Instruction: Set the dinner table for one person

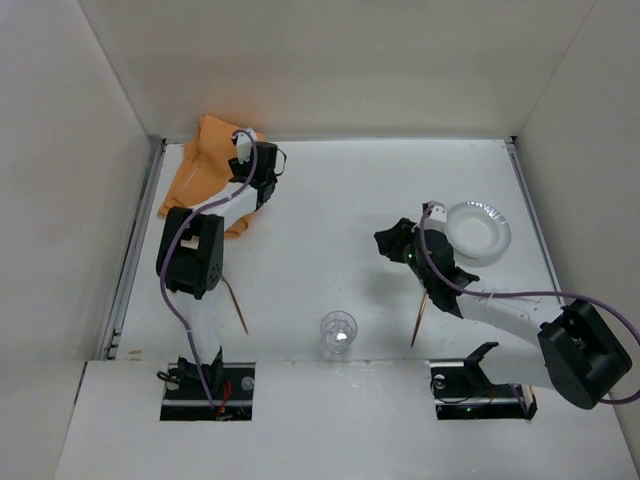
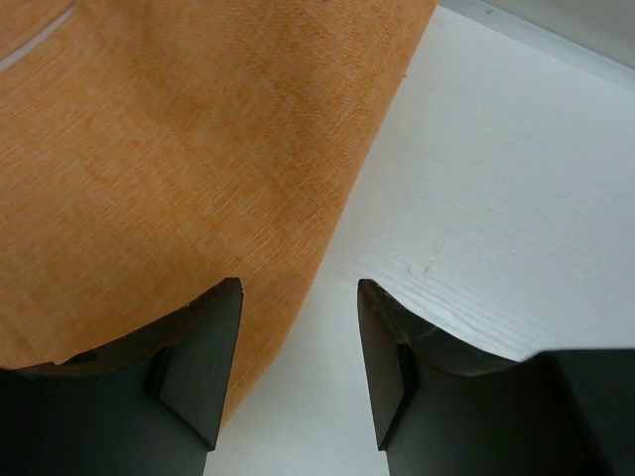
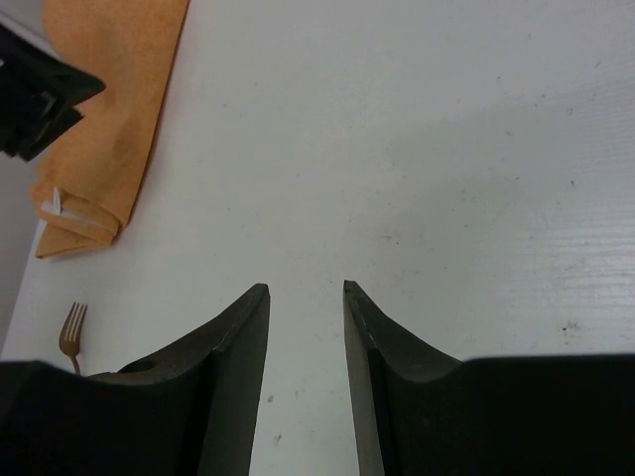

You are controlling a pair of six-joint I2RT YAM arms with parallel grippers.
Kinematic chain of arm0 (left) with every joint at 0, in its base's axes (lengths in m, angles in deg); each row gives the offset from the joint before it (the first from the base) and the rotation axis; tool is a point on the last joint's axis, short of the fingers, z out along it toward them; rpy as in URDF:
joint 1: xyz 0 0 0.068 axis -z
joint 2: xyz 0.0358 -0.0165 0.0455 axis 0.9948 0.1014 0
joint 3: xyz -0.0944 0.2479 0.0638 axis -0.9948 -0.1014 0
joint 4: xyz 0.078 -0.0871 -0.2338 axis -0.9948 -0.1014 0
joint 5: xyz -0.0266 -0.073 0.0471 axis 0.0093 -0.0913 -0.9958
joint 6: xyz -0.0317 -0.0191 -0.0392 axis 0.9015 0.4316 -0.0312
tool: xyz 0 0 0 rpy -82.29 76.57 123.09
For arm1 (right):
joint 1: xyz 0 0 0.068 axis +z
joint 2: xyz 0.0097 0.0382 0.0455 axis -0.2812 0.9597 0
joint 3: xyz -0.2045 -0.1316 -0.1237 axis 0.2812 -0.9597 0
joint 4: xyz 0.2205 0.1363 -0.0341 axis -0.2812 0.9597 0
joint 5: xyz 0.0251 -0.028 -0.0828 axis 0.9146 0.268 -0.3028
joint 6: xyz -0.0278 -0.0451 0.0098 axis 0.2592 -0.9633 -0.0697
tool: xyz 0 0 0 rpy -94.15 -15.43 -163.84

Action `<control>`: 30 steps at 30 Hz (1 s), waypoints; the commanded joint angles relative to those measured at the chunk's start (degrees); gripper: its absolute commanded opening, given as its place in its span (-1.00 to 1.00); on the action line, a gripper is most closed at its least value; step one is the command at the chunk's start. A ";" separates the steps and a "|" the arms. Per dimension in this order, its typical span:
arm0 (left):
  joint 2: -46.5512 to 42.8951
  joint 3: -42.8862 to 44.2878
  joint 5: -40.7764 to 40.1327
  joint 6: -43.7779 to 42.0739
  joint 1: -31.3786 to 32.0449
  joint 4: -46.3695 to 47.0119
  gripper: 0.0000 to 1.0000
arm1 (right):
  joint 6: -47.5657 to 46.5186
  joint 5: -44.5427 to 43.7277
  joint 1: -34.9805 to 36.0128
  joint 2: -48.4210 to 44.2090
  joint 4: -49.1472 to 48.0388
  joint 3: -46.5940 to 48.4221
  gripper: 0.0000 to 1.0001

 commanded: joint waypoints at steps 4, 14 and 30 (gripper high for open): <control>9.11 13.20 -0.03 -7.53 -0.01 -6.24 -0.07 | -1.70 0.30 1.58 -0.56 -3.71 2.24 -0.15; 17.82 21.29 -0.65 -11.57 -1.15 -6.95 -0.27 | -2.05 0.22 2.80 -1.27 -4.94 1.98 -0.10; 22.83 23.49 -2.67 -15.09 -1.95 -8.79 -0.52 | -2.58 0.22 1.58 0.67 -4.15 2.25 -0.02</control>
